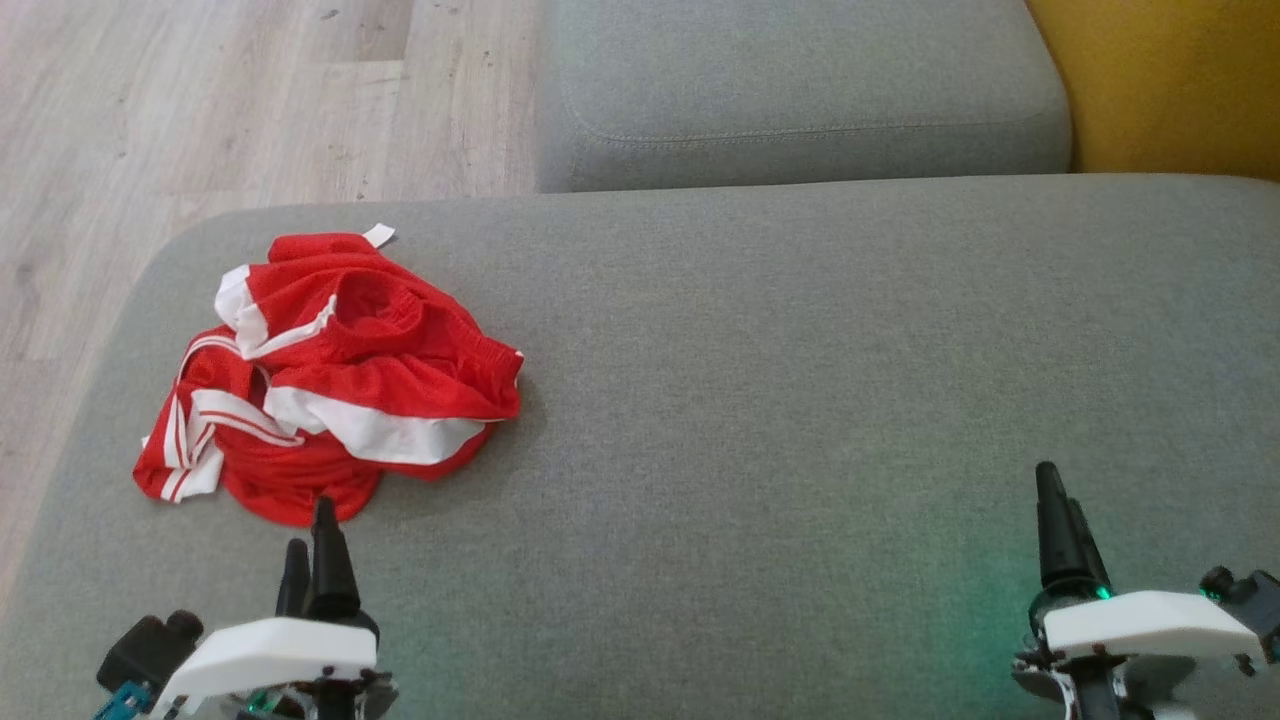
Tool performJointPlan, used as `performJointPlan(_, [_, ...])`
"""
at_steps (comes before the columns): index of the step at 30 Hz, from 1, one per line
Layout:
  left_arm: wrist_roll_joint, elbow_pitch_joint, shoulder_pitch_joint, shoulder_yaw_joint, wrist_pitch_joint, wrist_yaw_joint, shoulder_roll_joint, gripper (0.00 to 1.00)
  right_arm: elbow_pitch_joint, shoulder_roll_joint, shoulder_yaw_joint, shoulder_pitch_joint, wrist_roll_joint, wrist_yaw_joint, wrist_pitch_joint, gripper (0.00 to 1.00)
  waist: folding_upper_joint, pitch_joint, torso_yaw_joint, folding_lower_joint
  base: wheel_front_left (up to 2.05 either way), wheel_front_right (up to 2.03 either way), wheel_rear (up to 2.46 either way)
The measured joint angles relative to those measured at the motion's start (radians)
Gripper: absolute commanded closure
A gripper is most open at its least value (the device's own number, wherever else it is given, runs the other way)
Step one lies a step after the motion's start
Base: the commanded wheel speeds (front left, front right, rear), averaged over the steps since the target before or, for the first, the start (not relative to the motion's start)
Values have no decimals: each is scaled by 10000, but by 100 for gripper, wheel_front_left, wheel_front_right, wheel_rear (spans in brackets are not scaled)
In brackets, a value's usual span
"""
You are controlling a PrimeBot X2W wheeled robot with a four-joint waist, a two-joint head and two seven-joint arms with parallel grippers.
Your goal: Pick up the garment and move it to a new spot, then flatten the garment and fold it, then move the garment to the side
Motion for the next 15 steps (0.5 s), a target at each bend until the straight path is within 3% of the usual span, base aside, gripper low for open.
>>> performJointPlan(15, [1684, -90, 24, -437, -428, 186, 4, 0, -102, -2, 301, 243, -1795, 0, -451, 0, 0, -141, 61, 0, 0, 0, 0])
